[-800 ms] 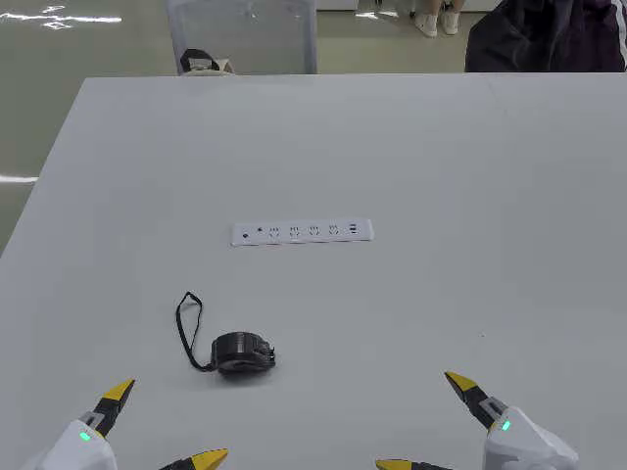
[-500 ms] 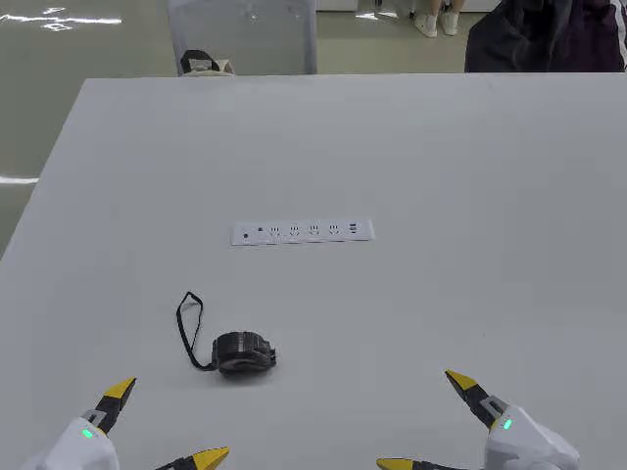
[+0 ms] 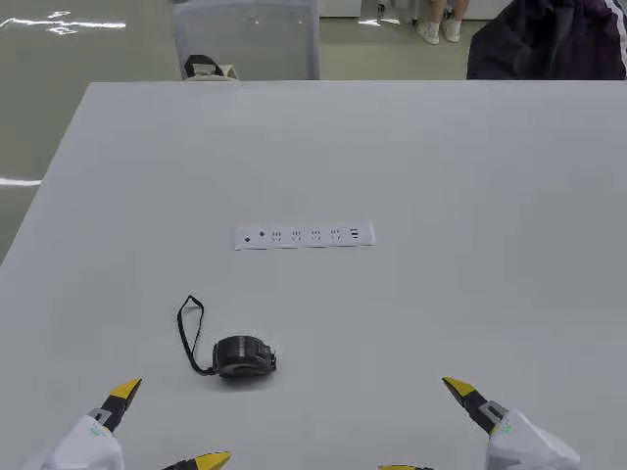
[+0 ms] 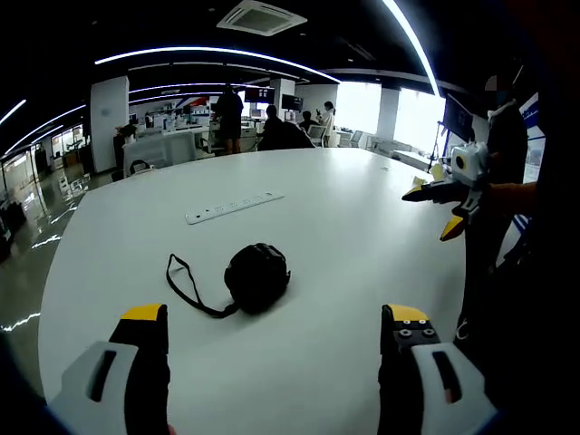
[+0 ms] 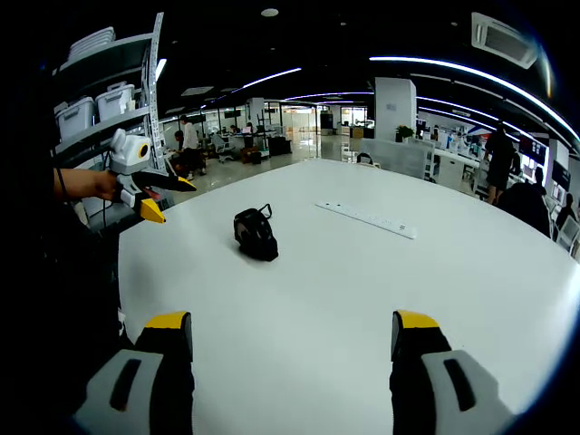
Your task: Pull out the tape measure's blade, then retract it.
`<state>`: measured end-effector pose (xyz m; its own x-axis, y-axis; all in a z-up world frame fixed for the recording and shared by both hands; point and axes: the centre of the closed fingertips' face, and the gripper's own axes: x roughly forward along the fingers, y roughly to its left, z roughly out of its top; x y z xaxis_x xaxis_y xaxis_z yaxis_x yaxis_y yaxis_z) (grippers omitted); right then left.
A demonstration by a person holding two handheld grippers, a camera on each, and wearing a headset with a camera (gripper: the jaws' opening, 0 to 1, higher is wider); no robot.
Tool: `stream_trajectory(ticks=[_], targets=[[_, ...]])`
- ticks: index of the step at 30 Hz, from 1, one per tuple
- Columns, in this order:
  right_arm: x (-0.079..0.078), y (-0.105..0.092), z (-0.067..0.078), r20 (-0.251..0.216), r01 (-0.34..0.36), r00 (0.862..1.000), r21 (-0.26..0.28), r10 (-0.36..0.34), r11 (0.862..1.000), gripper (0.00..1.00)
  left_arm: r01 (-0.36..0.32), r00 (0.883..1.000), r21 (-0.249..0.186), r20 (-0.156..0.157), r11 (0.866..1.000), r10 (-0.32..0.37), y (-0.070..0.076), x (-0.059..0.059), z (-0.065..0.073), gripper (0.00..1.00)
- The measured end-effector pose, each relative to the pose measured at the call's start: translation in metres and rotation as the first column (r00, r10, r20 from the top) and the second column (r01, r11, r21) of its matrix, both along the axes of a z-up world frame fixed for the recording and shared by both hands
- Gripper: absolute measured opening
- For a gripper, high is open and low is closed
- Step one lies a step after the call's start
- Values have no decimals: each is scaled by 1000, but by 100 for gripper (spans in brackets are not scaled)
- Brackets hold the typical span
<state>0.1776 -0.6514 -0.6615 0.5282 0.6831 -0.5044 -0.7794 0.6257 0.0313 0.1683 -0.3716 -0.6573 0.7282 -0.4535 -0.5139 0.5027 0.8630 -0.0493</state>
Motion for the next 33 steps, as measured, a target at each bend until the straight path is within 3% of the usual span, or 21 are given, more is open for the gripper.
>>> stream_trajectory(ticks=[19, 33], targets=[[11, 17, -4, 24, -134, 991, -24, 135, 991, 77, 140, 990, 64, -25, 988, -139, -10, 17, -17, 77], [27, 27, -13, 21, -260, 965, -62, 261, 964, 58, 231, 973, 113, -39, 966, -228, -11, 37, -31, 62]])
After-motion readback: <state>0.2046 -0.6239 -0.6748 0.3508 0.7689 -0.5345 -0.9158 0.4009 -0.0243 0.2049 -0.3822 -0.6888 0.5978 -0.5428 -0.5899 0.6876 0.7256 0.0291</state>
